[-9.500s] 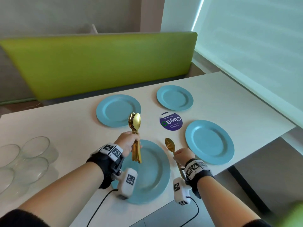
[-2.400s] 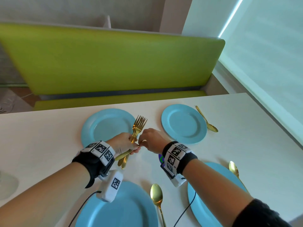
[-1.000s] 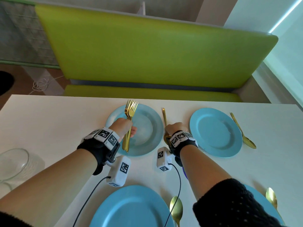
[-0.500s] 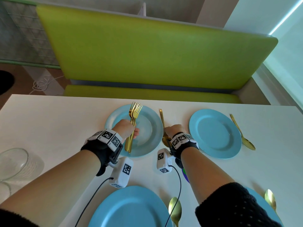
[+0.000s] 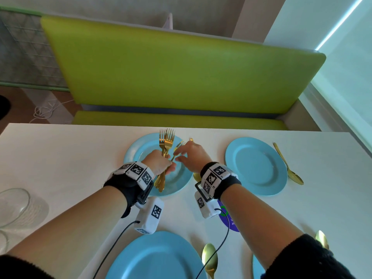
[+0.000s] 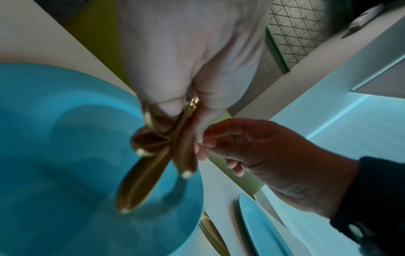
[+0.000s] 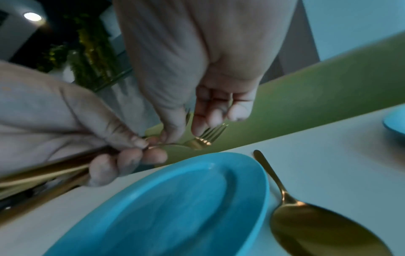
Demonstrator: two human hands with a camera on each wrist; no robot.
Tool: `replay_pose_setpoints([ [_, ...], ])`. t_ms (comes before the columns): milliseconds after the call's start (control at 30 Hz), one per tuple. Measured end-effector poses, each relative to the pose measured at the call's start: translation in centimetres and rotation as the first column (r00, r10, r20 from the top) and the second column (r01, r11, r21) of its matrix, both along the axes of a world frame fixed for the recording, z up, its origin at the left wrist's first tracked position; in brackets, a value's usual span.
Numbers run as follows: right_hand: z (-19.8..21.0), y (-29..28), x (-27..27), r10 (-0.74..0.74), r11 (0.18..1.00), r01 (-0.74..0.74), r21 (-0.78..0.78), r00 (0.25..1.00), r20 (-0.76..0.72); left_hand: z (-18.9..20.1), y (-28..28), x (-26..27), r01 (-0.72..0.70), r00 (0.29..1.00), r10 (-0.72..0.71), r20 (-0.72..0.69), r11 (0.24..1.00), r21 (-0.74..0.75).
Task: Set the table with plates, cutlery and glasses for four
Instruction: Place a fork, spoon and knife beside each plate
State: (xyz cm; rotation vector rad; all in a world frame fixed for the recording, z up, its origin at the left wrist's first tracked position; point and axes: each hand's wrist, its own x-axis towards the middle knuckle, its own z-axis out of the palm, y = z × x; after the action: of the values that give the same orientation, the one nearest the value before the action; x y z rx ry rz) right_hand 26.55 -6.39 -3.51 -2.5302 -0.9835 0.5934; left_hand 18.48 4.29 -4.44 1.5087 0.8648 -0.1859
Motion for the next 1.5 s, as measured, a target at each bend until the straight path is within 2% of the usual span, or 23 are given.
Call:
replay_pose_setpoints([
  [133,0.5,-0.7,-0.4,0.135,0.987,-0.129,-0.095,0.989,0.058,0.5,-0.5,-0.4,0.19,0.981,-0.191,0.026,0.981,0.028],
  [267,1.2,-1.7,-0.2,0.239,0.962,-0.22,-0.161,0.964,0.115,0.4,-0.6,-0.2,0.2,0.98,-0.2,0.0,0.98,0.01],
  [333,1.4,-2.3,0.1,0.241,0.957,-0.217,-0.191,0.963,0.117,0.1,-0.3,0.2,0.19,0.982,-0.189,-0.011,0.98,0.055],
  [433,1.5,-3.5,1.1,0.167,0.961,-0.14,-0.239,0.981,0.099,0.1,0.3,0.4,0.147,0.989,-0.148,-0.012,0.974,0.174],
  [533,1.3,-5.1,2.6,0.05,0.947,-0.014,-0.32,0.993,0.105,0.1,1.3,0.6,-0.004,1.0,-0.001,0.027,0.982,0.189],
  [600,0.8,-6.1,3.7,-0.084,0.937,0.113,-0.332,0.991,0.1,0.1,2.0,0.6,-0.058,0.998,0.052,0.04,0.982,0.179],
  [767,-1.7,-7.2,5.4,-0.289,0.858,0.299,-0.417,0.953,0.088,-0.4,2.3,0.9,-0.071,0.997,0.066,0.041,0.991,0.118],
  [900,-3.6,-7.3,5.5,-0.381,0.797,0.377,-0.472,0.92,0.09,-0.7,1.8,1.0,-0.037,0.999,0.034,0.033,0.995,0.094],
  [1133,-5.0,-7.0,6.1,-0.493,0.77,0.485,-0.415,0.864,0.096,-0.7,1.3,1.0,-0.021,0.999,0.017,0.046,0.996,0.086],
  [1333,-5.1,-7.7,6.2,-0.642,0.722,0.631,-0.284,0.764,0.066,-0.8,1.0,1.0,-0.035,0.997,0.03,0.064,0.997,0.066],
  [1500,-4.9,-8.2,6.7,-0.695,0.691,0.681,-0.244,0.718,0.035,-1.0,0.8,0.9,-0.058,0.997,0.054,0.064,0.996,0.064],
])
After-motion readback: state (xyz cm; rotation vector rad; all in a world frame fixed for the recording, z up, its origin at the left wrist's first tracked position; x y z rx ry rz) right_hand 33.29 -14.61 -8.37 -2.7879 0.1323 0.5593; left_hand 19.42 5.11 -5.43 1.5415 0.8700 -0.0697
